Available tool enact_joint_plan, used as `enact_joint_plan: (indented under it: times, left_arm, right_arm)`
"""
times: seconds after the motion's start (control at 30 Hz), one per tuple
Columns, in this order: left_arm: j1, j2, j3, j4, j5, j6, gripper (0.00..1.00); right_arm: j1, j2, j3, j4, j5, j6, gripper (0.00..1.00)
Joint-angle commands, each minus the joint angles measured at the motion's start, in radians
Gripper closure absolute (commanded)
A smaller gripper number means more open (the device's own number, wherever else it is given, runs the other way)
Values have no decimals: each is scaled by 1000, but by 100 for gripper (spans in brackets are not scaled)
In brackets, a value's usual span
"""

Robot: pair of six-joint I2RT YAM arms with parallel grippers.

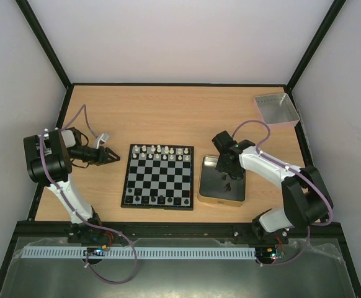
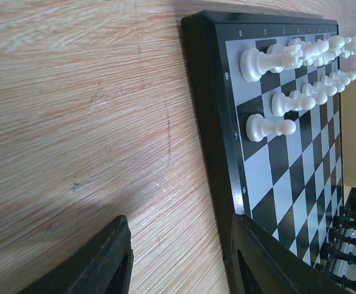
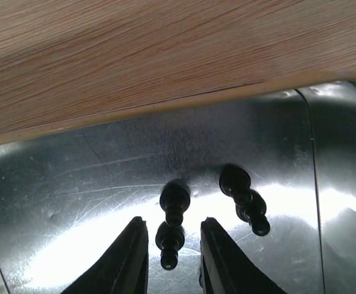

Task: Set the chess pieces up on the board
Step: Pick up the chess piece from the storage box.

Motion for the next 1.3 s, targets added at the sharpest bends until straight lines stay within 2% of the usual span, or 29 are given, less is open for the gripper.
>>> enact_joint_plan:
  times: [0.0,0.2,0.6,0.73,0.97,1.07,1.27]
  left_arm:
    - [7,87,-42,47,-292,-4,53]
    - [7,85,-44,49,-294,-5,53]
    - [7,87,-43,53,-297,-10,53]
    - [7,88,-44,52,-297,-10,53]
    - [7,87,-43,49,-294,-7,53]
    - [7,87,-42,48,-293,-6,53]
    - [7,84,-45,50,-294,-5,53]
  right_arm:
    - [-15,28,-18,34,2,-25,77]
    - [-34,48,-46,72,-13,-34,78]
    - [-50,95,-35,105,-9,-59,92]
    - [-52,87,-21,84,4,-63,97]
    - [-44,35,15,6,42,-68,98]
    - [-4,18,56,-42,67,-52,98]
    - [238,44,215,-128,117,69,98]
